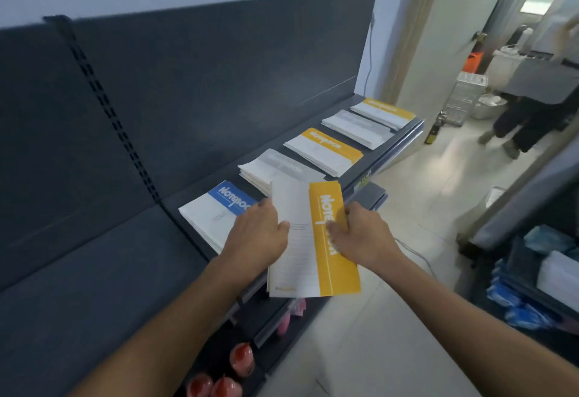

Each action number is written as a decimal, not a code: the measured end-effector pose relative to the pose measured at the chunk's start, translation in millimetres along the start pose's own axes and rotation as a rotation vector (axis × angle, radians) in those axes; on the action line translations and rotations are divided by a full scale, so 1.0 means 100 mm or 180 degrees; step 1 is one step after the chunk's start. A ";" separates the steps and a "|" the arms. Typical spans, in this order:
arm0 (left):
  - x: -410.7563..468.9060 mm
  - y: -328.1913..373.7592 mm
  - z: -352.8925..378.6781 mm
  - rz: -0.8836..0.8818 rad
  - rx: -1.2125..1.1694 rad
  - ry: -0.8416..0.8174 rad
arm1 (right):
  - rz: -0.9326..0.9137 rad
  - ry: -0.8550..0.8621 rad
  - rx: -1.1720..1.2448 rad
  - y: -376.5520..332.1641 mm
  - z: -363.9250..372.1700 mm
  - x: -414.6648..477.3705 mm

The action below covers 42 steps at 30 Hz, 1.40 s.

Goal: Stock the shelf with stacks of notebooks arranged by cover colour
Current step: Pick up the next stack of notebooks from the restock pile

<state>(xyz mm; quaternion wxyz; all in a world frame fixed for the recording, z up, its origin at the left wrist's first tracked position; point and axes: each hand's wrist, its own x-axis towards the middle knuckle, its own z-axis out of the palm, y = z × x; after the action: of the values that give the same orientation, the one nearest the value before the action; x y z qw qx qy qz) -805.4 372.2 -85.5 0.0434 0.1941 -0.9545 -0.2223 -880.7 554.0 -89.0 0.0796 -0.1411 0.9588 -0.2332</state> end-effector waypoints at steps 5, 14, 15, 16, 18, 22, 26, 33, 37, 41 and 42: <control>0.48 0.40 0.20 0.0083 0.0083 0.0011 | 0.0159 0.0011 0.0115 0.36 -0.23 0.41; 1.15 1.09 0.50 0.0171 0.0165 0.0066 | 0.0148 0.0087 0.0459 1.00 -0.61 1.15; 1.23 1.17 0.55 0.0155 0.0177 0.0067 | 0.0130 0.0143 0.0553 1.09 -0.64 1.25; 1.30 1.26 0.60 0.0136 0.0190 0.0070 | 0.0111 0.0205 0.0645 1.17 -0.68 1.35; 1.43 1.44 0.70 0.0078 0.0176 0.0105 | 0.0058 0.0286 0.0771 1.35 -0.76 1.56; 1.68 1.88 0.90 -0.0103 0.0213 0.0129 | -0.0028 0.0206 0.0865 1.72 -0.96 1.95; 1.84 2.21 1.06 -0.0349 0.0114 0.0154 | -0.0100 -0.0036 0.0904 2.00 -1.13 2.32; 2.08 2.30 1.14 -0.0951 0.0001 0.0369 | -0.0516 -0.0442 0.0624 1.97 -1.15 2.93; 2.28 2.16 1.12 -0.1264 0.0055 0.0494 | -0.0764 -0.0896 0.0563 1.72 -1.07 3.30; 2.55 1.91 1.09 -0.1642 0.0017 0.0626 | -0.1079 -0.1124 0.0413 1.38 -0.91 3.71; 2.61 1.85 1.08 -0.1726 0.0018 0.0647 | -0.1154 -0.1164 0.0358 1.29 -0.87 3.82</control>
<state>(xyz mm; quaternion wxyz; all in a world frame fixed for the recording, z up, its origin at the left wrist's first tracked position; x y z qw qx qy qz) -1129.2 466.8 -101.4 0.0773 0.4636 -0.8591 -0.2025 -1291.1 582.8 -106.3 0.2162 -0.3458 0.8731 -0.2672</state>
